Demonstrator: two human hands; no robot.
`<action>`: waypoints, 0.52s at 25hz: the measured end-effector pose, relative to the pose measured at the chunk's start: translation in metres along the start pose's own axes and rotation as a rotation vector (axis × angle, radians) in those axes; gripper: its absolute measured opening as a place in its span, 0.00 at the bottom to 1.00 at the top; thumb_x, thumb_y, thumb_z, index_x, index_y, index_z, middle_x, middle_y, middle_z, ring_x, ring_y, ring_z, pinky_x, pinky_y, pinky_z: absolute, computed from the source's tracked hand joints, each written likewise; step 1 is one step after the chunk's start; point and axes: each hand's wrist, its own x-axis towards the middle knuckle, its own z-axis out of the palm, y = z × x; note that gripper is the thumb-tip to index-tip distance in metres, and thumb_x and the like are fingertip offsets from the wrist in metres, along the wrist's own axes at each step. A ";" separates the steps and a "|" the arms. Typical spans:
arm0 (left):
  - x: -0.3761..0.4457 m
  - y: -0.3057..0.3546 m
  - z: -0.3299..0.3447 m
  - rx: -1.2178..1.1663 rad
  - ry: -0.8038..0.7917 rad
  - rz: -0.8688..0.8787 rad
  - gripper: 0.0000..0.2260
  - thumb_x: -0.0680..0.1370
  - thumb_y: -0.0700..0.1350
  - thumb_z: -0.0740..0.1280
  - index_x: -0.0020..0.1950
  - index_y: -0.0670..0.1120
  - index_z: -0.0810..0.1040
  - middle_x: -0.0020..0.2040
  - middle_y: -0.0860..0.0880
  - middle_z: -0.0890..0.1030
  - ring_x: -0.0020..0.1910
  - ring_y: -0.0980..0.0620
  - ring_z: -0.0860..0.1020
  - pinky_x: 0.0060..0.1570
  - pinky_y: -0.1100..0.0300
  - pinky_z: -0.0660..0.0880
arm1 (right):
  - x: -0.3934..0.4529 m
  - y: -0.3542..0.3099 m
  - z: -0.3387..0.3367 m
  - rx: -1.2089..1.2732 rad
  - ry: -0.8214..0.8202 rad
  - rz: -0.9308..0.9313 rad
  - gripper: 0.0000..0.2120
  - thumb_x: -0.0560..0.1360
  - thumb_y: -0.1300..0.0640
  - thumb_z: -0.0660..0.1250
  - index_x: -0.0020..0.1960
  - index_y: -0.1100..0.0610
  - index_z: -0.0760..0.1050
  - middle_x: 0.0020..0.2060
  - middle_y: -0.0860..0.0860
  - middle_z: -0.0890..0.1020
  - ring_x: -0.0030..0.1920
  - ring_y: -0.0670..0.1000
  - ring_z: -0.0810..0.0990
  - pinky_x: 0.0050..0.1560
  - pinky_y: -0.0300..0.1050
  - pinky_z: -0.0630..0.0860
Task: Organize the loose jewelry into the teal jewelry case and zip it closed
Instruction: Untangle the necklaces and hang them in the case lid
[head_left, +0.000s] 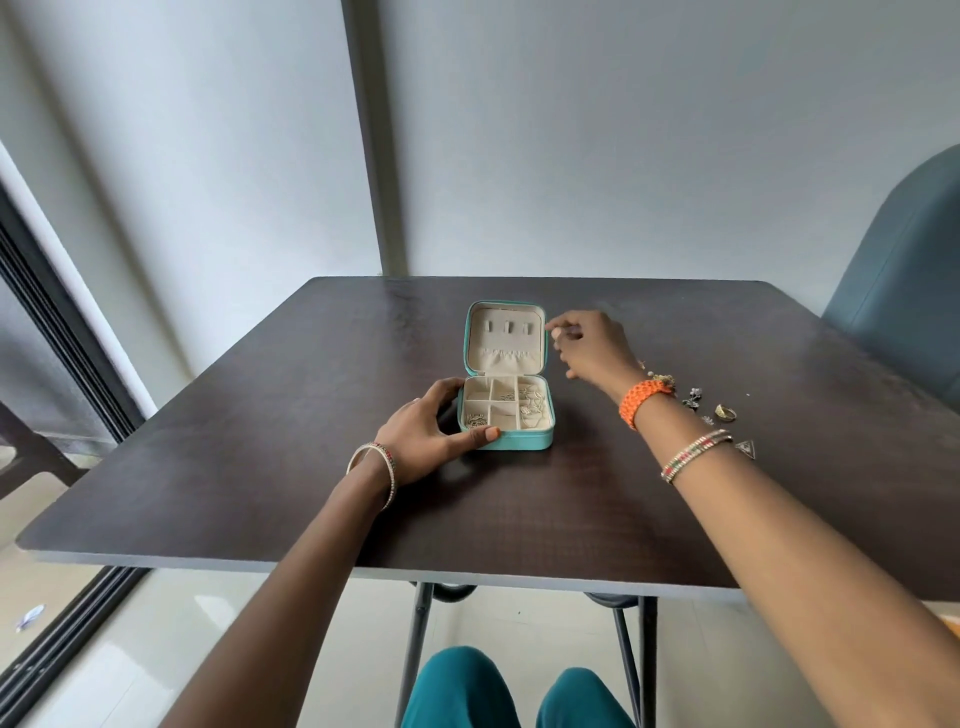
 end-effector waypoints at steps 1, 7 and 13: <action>0.000 0.000 0.000 -0.010 0.002 0.002 0.44 0.58 0.73 0.66 0.69 0.55 0.65 0.66 0.56 0.74 0.63 0.56 0.74 0.64 0.54 0.70 | -0.008 -0.005 -0.006 -0.034 -0.017 -0.055 0.12 0.78 0.62 0.60 0.52 0.56 0.81 0.46 0.53 0.82 0.38 0.48 0.78 0.41 0.40 0.80; 0.000 -0.001 0.001 -0.070 0.012 0.015 0.45 0.61 0.68 0.72 0.72 0.56 0.59 0.69 0.55 0.72 0.66 0.56 0.71 0.67 0.58 0.67 | -0.057 -0.024 -0.016 -0.339 -0.411 -0.135 0.10 0.76 0.55 0.66 0.55 0.52 0.81 0.46 0.48 0.82 0.40 0.46 0.79 0.37 0.36 0.70; 0.001 -0.002 0.002 -0.056 0.043 0.021 0.49 0.58 0.70 0.70 0.73 0.58 0.53 0.70 0.53 0.70 0.67 0.55 0.70 0.68 0.53 0.68 | -0.071 -0.014 -0.001 -0.252 -0.237 -0.098 0.07 0.73 0.60 0.70 0.50 0.53 0.83 0.60 0.55 0.78 0.57 0.53 0.77 0.49 0.36 0.69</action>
